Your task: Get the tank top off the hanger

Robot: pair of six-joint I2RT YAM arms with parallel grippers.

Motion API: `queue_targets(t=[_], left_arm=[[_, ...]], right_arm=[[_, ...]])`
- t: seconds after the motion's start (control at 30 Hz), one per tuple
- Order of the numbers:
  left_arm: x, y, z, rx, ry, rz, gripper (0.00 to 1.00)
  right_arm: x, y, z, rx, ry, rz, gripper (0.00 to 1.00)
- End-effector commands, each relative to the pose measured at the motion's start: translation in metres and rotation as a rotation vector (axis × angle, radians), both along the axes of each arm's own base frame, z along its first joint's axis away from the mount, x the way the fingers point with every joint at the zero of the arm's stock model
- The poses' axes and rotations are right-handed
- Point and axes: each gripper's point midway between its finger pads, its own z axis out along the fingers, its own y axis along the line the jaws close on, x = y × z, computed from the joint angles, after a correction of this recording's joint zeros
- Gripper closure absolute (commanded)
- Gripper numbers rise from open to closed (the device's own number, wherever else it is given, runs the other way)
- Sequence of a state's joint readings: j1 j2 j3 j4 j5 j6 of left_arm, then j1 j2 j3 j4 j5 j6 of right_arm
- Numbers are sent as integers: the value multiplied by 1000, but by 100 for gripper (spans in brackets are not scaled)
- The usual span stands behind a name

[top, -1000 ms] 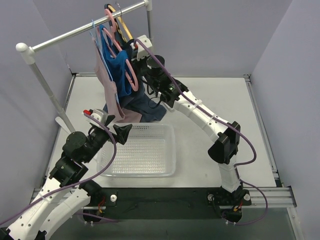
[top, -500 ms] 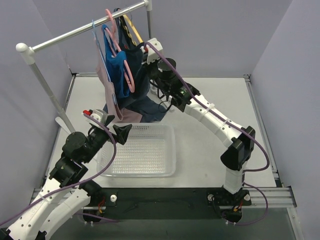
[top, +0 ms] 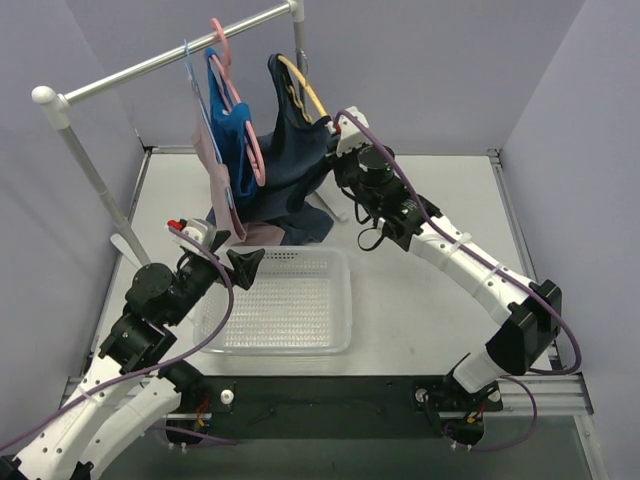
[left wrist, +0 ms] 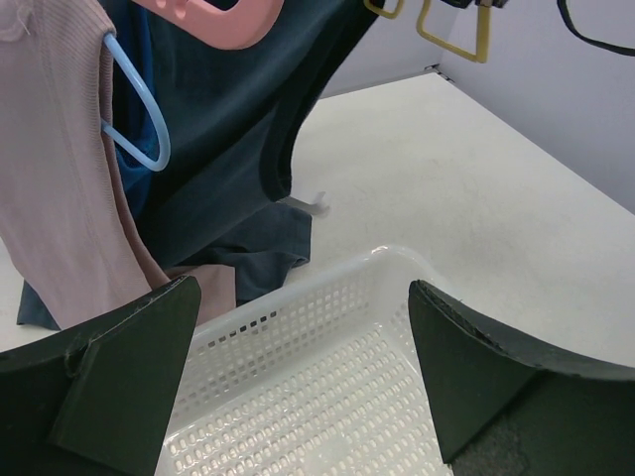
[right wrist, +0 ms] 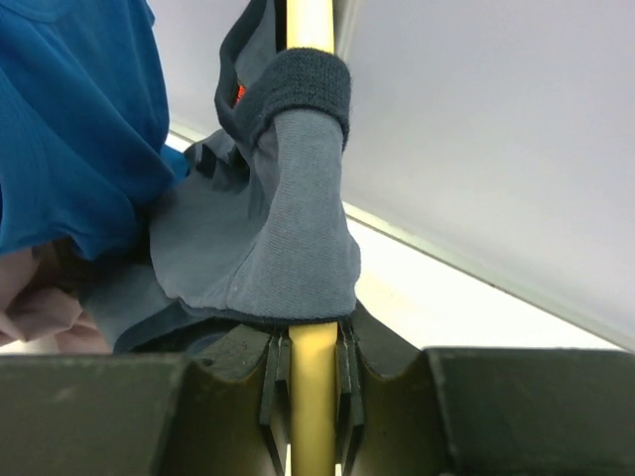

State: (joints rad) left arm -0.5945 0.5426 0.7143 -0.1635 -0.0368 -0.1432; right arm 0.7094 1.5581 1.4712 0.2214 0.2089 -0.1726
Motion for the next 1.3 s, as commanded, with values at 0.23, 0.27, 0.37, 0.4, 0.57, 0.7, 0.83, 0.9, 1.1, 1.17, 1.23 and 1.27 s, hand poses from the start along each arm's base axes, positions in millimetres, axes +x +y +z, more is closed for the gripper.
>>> queue_targets(t=[0.23, 0.27, 0.37, 0.4, 0.57, 0.7, 0.83, 0.9, 1.1, 1.17, 1.23, 1.27], left_arm=[[7, 2, 8, 14, -29, 24, 3], [7, 3, 8, 15, -30, 26, 3], [8, 4, 7, 20, -26, 35, 3], [8, 4, 6, 22, -23, 33, 3], [9, -4, 1, 54, 14, 2, 3], [10, -3, 2, 51, 11, 7, 2], [14, 4, 12, 42, -13, 53, 3], [12, 5, 39, 29, -59, 47, 3], [3, -3, 135, 8, -198, -24, 4], [3, -14, 156, -6, -222, -70, 6], [-7, -21, 188, -50, -276, -133, 10], [-8, -25, 200, -71, -302, -152, 11]], right_arm=[[-42, -52, 90, 306, -224, 13, 100], [-46, -54, 93, 311, -231, 15, 100], [-60, -66, 101, 331, -257, 10, 100], [-62, -71, 104, 338, -265, 0, 100], [-83, -96, 130, 357, -300, -39, 100], [-97, -109, 154, 336, -323, -50, 100], [-108, -120, 173, 318, -332, -58, 100], [-113, -127, 170, 304, -303, -74, 100], [-132, -137, 135, 274, -199, -63, 100], [-141, -129, 118, 245, -148, 1, 100], [-155, -120, 105, 235, -119, 85, 100], [-159, -119, 99, 230, -102, 103, 100]])
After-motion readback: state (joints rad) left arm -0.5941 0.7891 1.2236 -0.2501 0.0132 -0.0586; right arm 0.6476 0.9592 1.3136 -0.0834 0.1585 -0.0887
